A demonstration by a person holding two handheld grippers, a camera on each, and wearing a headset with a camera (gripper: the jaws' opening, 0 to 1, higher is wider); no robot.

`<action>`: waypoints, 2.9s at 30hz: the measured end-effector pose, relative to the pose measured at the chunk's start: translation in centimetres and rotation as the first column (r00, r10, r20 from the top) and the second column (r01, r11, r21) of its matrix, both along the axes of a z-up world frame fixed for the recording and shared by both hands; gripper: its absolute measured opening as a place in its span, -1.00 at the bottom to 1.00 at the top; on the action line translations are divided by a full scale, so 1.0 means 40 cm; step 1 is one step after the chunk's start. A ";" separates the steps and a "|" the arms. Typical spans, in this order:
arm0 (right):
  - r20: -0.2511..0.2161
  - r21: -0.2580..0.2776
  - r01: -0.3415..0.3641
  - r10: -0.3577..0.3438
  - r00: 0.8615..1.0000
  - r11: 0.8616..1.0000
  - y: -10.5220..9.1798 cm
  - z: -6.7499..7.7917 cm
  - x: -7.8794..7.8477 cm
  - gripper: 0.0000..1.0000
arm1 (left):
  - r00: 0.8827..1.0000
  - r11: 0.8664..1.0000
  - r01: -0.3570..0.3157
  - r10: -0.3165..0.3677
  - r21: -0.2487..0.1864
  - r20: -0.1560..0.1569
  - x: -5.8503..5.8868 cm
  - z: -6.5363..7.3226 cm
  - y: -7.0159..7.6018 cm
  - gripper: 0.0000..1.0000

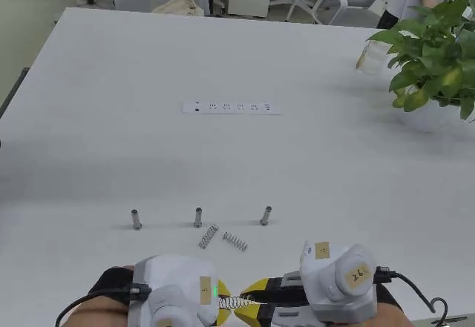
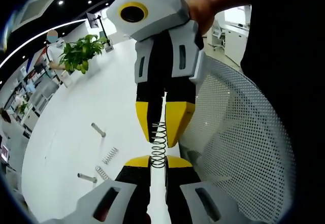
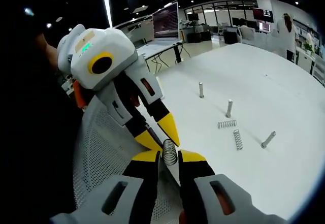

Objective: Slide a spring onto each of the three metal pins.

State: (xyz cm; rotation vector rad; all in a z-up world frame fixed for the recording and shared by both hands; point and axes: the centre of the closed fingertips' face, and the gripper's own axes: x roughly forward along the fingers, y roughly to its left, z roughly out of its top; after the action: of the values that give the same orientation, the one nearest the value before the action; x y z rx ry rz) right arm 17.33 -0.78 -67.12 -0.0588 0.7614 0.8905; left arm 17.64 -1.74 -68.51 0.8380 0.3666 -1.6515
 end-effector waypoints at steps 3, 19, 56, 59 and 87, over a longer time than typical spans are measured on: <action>0.001 -0.020 -0.018 0.018 1.000 1.000 0.000 -0.004 0.000 -0.74 | 1.000 1.000 0.000 0.000 -0.005 -0.003 -0.002 0.005 -0.003 -0.96; 0.000 -0.083 -0.107 0.107 0.994 0.991 0.008 -0.014 0.000 -0.82 | 1.000 1.000 0.004 -0.004 -0.010 -0.012 -0.007 0.006 -0.009 -0.95; -0.005 -0.101 -0.136 0.137 0.991 0.985 -0.001 -0.003 0.075 -0.83 | 0.925 0.930 -0.359 0.343 -0.077 -0.164 0.116 -0.002 0.087 -0.81; -0.007 -0.111 -0.137 0.137 0.991 0.984 -0.005 -0.005 0.081 -0.83 | 0.904 0.910 -0.405 0.383 -0.088 -0.192 0.138 0.004 0.109 -0.79; -0.038 -0.213 -0.219 0.215 0.976 0.952 0.004 -0.030 0.178 -0.82 | 0.740 0.739 -0.664 0.629 -0.113 -0.239 0.243 -0.004 0.323 -0.46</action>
State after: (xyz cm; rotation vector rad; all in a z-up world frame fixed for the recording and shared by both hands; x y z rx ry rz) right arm 24.43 -0.62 -68.30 -0.3346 0.8747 1.0141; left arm 27.35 11.17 -68.66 0.3354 0.5511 -1.0708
